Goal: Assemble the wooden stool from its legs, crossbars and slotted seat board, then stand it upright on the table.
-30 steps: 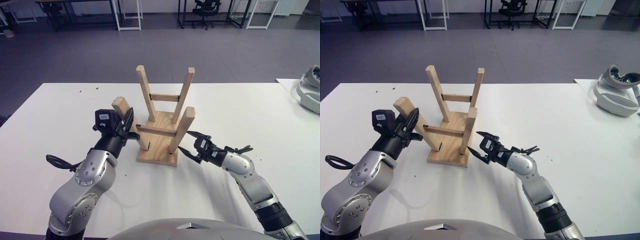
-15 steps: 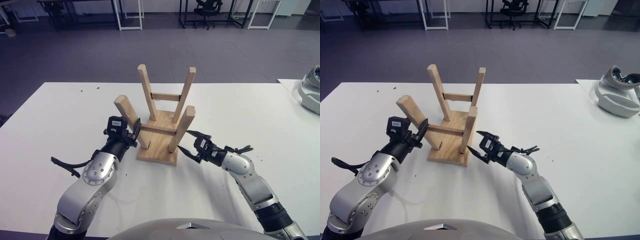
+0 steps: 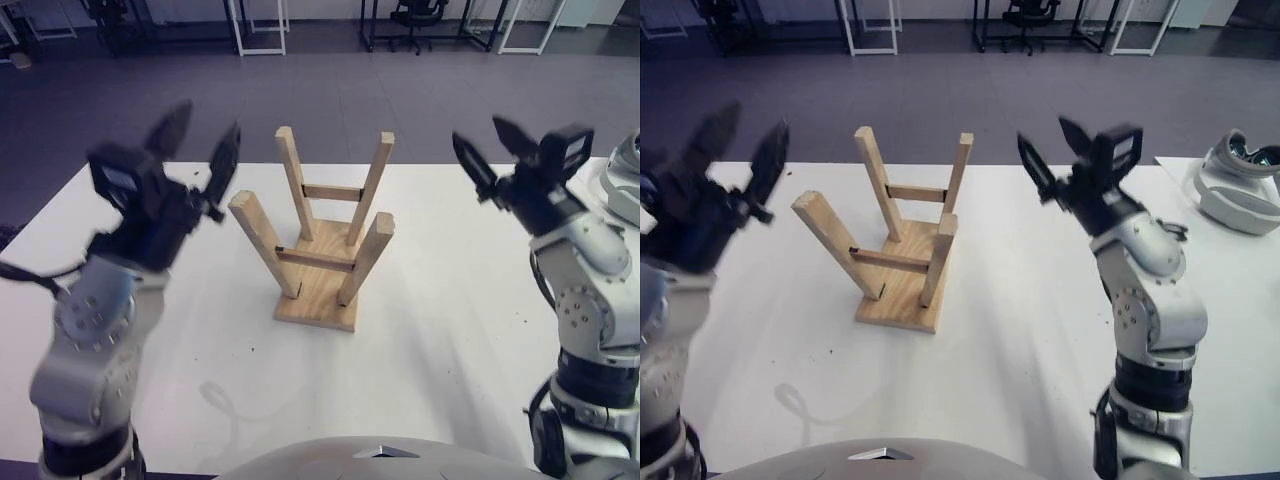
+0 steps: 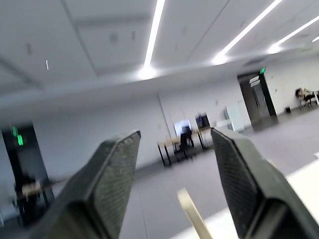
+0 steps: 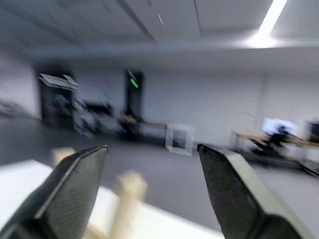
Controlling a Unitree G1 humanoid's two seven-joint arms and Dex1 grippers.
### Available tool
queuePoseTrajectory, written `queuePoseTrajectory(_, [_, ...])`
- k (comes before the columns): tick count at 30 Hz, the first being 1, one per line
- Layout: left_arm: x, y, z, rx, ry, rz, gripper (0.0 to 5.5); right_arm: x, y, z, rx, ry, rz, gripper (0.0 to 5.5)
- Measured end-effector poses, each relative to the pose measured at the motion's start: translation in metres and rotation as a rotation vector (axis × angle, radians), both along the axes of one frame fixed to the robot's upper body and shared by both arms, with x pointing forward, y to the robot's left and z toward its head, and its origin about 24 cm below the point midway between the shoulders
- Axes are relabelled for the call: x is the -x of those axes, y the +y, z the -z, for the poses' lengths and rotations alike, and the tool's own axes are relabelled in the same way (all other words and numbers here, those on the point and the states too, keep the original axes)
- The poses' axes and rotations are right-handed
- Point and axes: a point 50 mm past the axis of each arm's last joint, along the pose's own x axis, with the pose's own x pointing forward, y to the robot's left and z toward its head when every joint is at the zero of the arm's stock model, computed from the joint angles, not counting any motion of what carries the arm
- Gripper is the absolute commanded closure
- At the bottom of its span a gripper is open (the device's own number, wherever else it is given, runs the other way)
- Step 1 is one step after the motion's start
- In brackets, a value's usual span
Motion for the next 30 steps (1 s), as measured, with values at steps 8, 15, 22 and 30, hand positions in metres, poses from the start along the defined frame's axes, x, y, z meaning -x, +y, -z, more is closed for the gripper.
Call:
queuePoseTrajectory(8, [-0.053, 0.005, 0.062, 0.107, 0.466, 0.3, 2.89, 0.014, 0.063, 0.031, -0.045, 0.311, -0.382, 2.11])
queuePoseTrajectory(15, [-0.052, 0.005, 0.078, 0.032, 0.394, 0.256, 2.89, 0.019, 0.067, 0.057, 0.03, 0.333, -0.342, 2.11])
queuePoseTrajectory(22, [-0.062, 0.0, 0.049, 0.131, 0.508, 0.379, 2.89, 0.011, 0.054, 0.021, -0.126, 0.248, -0.403, 2.11])
queuePoseTrajectory(30, [-0.054, 0.001, 0.023, 0.081, 0.416, 0.396, 2.89, 0.015, 0.055, -0.006, -0.149, 0.208, -0.475, 2.11])
